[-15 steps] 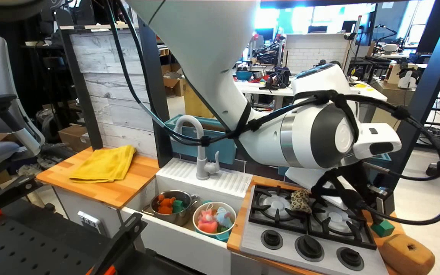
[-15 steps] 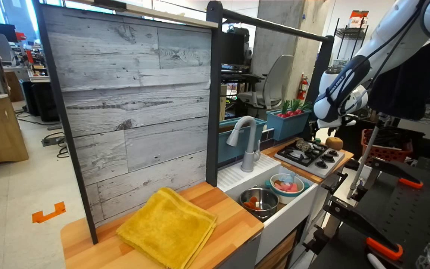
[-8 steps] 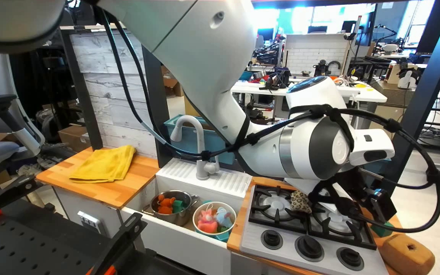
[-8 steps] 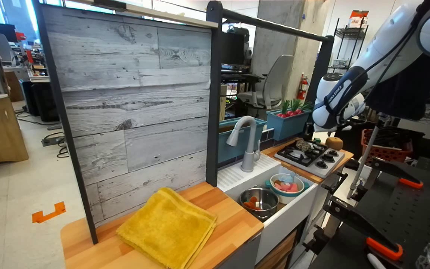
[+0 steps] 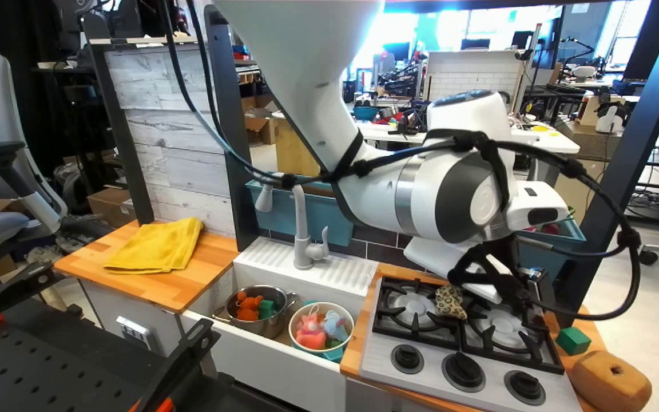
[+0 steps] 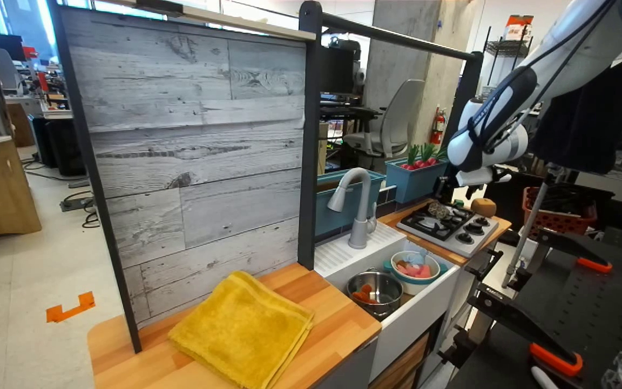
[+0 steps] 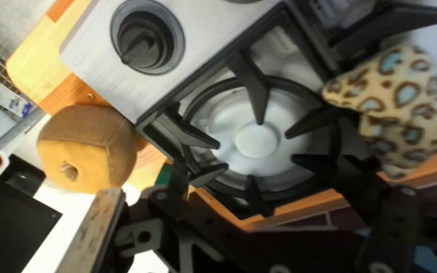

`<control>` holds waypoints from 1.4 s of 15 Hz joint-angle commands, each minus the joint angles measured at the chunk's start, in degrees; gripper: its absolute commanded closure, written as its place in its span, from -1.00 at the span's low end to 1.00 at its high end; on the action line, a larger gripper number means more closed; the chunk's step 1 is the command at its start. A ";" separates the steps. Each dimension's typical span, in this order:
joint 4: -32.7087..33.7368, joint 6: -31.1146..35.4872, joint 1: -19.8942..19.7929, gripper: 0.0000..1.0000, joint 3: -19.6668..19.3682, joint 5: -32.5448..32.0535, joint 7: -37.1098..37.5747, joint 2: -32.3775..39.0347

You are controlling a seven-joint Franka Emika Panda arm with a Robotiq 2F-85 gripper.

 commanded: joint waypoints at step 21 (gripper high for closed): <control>-12.70 3.86 8.16 -1.00 -1.68 0.04 0.02 -6.40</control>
